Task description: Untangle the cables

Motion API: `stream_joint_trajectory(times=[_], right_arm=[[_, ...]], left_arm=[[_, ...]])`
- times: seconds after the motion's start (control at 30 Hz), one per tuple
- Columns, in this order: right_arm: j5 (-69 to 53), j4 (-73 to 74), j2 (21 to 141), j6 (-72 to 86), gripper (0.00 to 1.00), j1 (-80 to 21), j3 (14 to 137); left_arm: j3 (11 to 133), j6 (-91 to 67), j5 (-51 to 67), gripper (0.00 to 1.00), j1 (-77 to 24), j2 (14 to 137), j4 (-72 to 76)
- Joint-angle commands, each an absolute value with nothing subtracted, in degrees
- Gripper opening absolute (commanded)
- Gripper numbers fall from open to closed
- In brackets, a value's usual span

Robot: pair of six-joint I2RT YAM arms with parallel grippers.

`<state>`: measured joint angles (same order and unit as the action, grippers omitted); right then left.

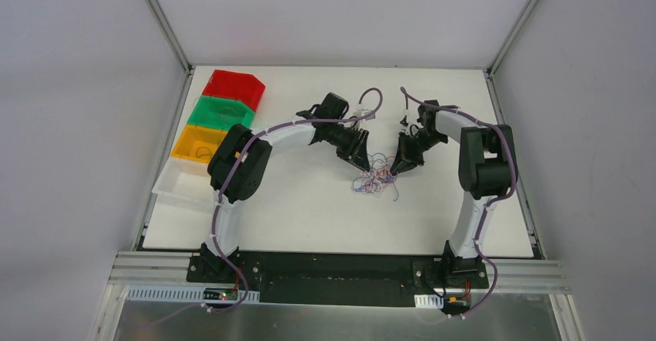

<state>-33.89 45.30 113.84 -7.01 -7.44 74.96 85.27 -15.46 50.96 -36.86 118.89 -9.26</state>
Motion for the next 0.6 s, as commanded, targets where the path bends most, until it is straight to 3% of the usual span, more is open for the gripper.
stream_joint_trajectory(times=[0.0, 0.57], right_arm=[[-34.78, 45.16, 112.27, -6.55, 0.0, -7.73, 73.62], [-34.04, 45.0, 111.74, -6.5, 0.0, -7.73, 72.86]], left_arm=[[87.15, -11.66, 53.26, 0.33, -37.63, 119.17, -8.78], [87.51, -7.86, 50.34, 0.28, -39.11, 121.19, -10.09]])
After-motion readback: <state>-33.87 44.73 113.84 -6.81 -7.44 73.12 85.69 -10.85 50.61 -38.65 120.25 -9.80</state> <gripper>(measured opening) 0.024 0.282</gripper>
